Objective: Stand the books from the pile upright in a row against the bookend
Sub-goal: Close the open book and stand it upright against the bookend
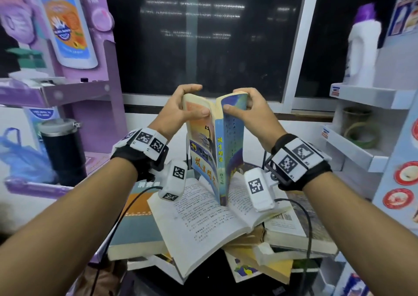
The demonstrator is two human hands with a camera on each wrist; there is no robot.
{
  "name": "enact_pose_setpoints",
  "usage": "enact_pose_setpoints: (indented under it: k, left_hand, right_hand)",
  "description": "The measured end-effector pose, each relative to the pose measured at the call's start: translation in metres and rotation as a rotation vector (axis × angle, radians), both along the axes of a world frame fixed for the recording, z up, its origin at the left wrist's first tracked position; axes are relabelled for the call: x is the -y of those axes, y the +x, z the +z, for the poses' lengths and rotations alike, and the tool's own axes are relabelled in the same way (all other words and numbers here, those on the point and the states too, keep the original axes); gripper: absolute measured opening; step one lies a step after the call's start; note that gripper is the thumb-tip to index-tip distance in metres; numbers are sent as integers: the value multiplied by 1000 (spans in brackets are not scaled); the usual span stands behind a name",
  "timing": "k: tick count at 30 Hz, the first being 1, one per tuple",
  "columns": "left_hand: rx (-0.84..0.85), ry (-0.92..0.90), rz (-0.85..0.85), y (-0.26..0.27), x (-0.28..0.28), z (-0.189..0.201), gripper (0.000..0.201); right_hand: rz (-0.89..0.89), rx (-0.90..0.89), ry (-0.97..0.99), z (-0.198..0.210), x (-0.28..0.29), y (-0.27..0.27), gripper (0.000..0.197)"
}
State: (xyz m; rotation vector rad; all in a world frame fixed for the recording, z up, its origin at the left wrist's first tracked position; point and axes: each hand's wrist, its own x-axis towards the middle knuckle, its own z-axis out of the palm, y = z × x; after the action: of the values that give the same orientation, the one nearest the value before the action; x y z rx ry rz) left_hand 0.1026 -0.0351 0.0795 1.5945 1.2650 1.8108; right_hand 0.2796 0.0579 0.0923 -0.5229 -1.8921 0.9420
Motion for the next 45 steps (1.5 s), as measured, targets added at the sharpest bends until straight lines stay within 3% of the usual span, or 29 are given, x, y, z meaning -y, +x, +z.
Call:
enact_pose_setpoints:
  k: [4,12,19,23,27,33,36,40,45]
  left_hand:
    - [5,-10,-46,1,-3,4,64]
    - [74,-39,-28,-7,-8,-3,63]
    - [226,-30,27,-18,-12,-17,65]
    - [370,3,-19,-21,-16,-21,53]
    - [357,-23,-76,-24,-17,-22,44]
    - [321,-35,-52,-22,-17,-16,44]
    - [331,-25,-29,-22,-19,-15,31]
    - [348,-2,-10,-18,-23,-10,30]
    - [339,-31,19,-15,-28,-7,30]
  right_hand:
    - [80,104,-17,1,4,-1,58]
    - [223,165,33,-4,10,4,25]
    - [238,173,-79,-1,23,2,32]
    - [231,223,-56,5,27,0,43]
    - [149,334,76,12,28,-4,29]
    - [112,498,97,25,29,-7,44]
    - [129,585,92,31,29,-5,56]
    - [75,603,120,34,29,-7,67]
    - [9,569,174,31,24,-11,63]
